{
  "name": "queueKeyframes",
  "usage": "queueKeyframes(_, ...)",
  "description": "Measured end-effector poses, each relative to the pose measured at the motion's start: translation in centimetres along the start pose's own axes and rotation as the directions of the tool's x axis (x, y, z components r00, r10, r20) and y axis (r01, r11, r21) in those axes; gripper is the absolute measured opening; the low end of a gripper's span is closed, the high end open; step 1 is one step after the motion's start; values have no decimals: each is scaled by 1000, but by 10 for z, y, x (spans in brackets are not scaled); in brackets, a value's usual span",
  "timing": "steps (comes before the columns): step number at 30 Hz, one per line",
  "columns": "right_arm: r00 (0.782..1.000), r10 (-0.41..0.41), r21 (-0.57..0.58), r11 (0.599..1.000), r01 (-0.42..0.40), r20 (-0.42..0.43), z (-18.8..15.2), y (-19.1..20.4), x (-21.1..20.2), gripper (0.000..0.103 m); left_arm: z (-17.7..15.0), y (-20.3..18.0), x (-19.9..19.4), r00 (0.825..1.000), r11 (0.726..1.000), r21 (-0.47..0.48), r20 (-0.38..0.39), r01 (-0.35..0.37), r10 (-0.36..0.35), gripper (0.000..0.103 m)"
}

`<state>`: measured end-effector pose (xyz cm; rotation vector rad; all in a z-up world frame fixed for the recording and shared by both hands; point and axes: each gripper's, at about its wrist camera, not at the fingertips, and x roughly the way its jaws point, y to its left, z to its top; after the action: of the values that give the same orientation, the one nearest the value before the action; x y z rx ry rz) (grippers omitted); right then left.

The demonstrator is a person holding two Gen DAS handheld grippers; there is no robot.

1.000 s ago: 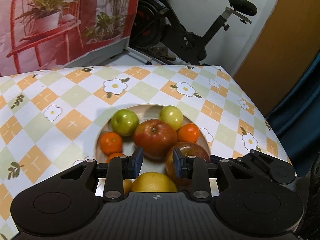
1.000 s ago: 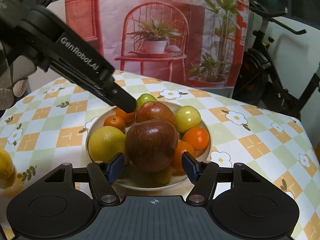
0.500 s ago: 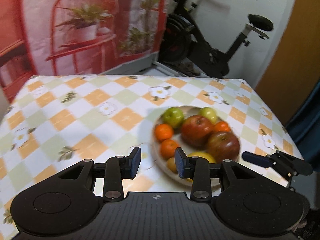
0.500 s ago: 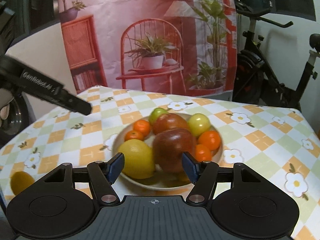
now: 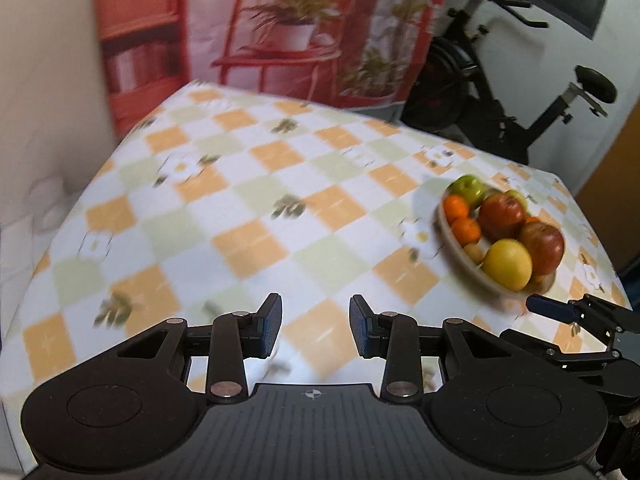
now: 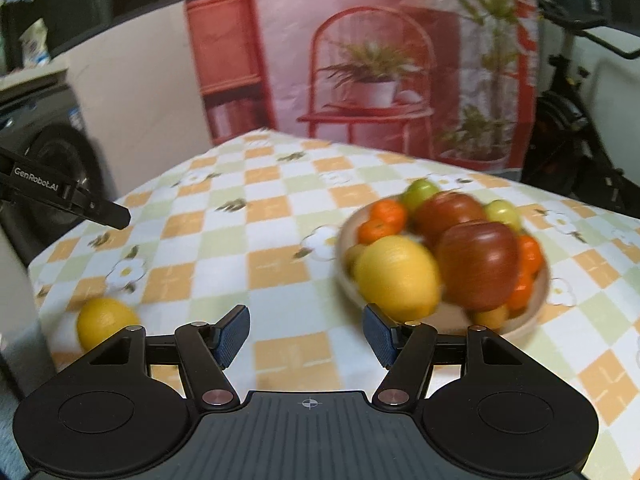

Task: Organize fruits
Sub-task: 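Move both tools to the yellow lemon lying on the cloth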

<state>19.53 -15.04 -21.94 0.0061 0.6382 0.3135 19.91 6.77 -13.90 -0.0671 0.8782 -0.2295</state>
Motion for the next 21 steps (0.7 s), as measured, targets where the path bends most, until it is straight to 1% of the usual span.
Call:
queueKeyframes(5, 998, 33, -61, 997, -36, -49, 0, 24, 6, 59, -23, 12, -9, 999, 998, -63, -33, 11, -13, 39)
queueKeyframes(10, 994, 64, -116, 991, -74, -92, 0, 44, 9, 59, -46, 18, -13, 998, 994, -104, -60, 30, -37, 39)
queueKeyframes(15, 986, 93, -171, 978, -116, -136, -4, 66, 13, 59, -64, 28, -14, 995, 980, -180, -42, 80, -89, 39)
queueKeyframes(18, 982, 108, -197, 971, -138, -156, -6, 76, 15, 59, -69, 24, -16, 994, 981, -161, -12, 108, -112, 39)
queueKeyframes(21, 979, 125, -199, 967, -157, -164, -5, 80, 16, 58, -74, 20, -15, 991, 982, -132, -9, 134, -137, 39)
